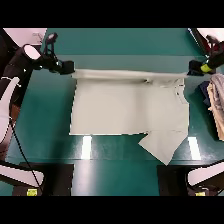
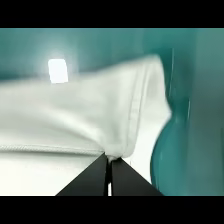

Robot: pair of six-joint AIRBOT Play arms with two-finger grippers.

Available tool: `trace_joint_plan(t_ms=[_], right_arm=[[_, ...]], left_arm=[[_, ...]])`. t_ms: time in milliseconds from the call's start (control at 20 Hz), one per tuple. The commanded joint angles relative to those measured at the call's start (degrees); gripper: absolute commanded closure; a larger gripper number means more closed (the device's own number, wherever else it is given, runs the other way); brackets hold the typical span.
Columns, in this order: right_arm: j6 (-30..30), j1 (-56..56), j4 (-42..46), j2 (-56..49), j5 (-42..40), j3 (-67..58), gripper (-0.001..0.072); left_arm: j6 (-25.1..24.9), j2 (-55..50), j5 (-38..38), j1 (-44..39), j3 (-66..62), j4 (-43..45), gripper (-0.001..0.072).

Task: Fold the shirts.

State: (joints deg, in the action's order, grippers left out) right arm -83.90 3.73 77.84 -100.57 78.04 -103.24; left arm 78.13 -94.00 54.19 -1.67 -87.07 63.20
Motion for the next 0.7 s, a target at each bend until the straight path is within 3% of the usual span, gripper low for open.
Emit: trace_joint_plan(t_ms=[0, 250, 300, 350, 400, 450, 650], right_arm=[[0.17, -0.44, 1.4, 3.41, -1.57, 10.62, 0.0699], [-0.98, -0.5, -1.05, 6.54, -7.15, 20.13, 0.0697], [-1.09, -0.28, -2.34, 6.95, -7.43, 21.05, 0.0694], [-1.09, -0.02, -3.91, 7.23, -7.41, 21.49, 0.0676], [-1.09, -0.04, -5.44, 7.34, -7.32, 21.42, 0.0515], [-1.07, 0.17, -7.28, 7.61, -7.13, 21.33, 0.0384], [1.49, 1.88, -9.57, 10.21, 1.7, 19.52, 0.0377]], left_arm=[[-0.44, -0.04, 0.61, 0.04, 6.12, 0.09, 0.0678], [-0.11, -0.04, -2.27, 0.04, 9.81, -0.17, 0.0677], [0.04, -0.04, -1.95, 0.04, 9.81, -0.66, 0.061], [0.07, -0.04, -1.49, 0.04, 9.81, -0.94, 0.0298], [0.15, -0.02, -0.74, 0.07, 9.79, -1.07, 0.0077], [0.74, -0.02, 0.44, 0.07, 9.49, -0.46, 0.0107], [2.01, 1.92, 12.28, 2.1, 6.12, 3.52, 0.0107]])
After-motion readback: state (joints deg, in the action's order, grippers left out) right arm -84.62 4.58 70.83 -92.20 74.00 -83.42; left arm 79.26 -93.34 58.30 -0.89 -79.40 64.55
